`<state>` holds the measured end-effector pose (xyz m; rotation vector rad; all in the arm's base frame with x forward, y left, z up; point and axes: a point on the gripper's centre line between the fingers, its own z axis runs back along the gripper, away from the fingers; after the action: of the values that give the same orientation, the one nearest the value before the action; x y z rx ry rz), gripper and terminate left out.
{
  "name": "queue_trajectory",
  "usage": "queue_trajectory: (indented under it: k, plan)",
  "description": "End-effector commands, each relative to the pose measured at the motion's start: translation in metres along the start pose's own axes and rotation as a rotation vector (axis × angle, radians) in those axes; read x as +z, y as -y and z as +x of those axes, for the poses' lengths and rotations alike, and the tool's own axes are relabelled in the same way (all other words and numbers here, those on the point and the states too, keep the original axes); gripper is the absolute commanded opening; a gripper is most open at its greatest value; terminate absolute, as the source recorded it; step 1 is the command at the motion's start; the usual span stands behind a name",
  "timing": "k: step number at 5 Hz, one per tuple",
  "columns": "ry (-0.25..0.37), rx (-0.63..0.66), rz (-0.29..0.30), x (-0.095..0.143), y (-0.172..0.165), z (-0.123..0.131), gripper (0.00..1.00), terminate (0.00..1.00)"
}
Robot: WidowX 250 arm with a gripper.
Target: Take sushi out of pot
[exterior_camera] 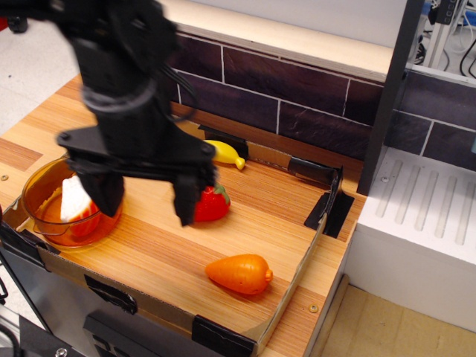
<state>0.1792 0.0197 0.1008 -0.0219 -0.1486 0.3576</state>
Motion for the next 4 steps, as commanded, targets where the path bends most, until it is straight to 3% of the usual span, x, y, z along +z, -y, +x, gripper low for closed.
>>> queue_trajectory:
  k: [1,3,4]
  plan:
    - [-0.009,0.142,-0.02,0.007,-0.064,0.028,1.0,0.0]
    - [-0.006,0.229,0.08,-0.027,-0.096,0.046,1.0,0.0]
    - [0.006,0.261,0.075,-0.034,-0.103,0.057,1.0,0.0]
